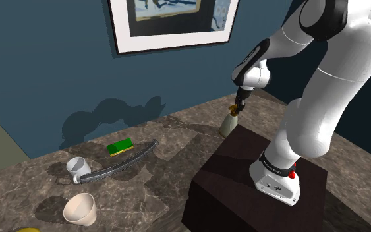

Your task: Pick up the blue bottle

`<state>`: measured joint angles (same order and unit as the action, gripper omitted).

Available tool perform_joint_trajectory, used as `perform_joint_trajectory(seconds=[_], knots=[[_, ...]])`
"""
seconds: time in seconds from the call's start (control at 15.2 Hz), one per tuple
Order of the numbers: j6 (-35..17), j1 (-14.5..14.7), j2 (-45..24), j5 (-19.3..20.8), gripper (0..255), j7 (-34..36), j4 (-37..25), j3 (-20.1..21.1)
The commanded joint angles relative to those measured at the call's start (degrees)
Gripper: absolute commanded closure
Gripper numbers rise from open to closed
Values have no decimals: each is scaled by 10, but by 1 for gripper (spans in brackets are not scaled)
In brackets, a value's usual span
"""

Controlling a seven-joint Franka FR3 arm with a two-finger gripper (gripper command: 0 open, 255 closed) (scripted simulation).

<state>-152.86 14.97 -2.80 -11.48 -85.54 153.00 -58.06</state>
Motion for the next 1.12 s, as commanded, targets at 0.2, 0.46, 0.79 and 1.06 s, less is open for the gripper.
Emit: perform_joint_trajectory(seconds=[0.2,0.46,0.79,1.06], knots=[[5,2,13,27,255,19,1,-8],[39,-13,81,151,255,109,0,-14],[93,-56,146,235,255,172,-8,20],[136,-82,188,270,255,200,-17,46]])
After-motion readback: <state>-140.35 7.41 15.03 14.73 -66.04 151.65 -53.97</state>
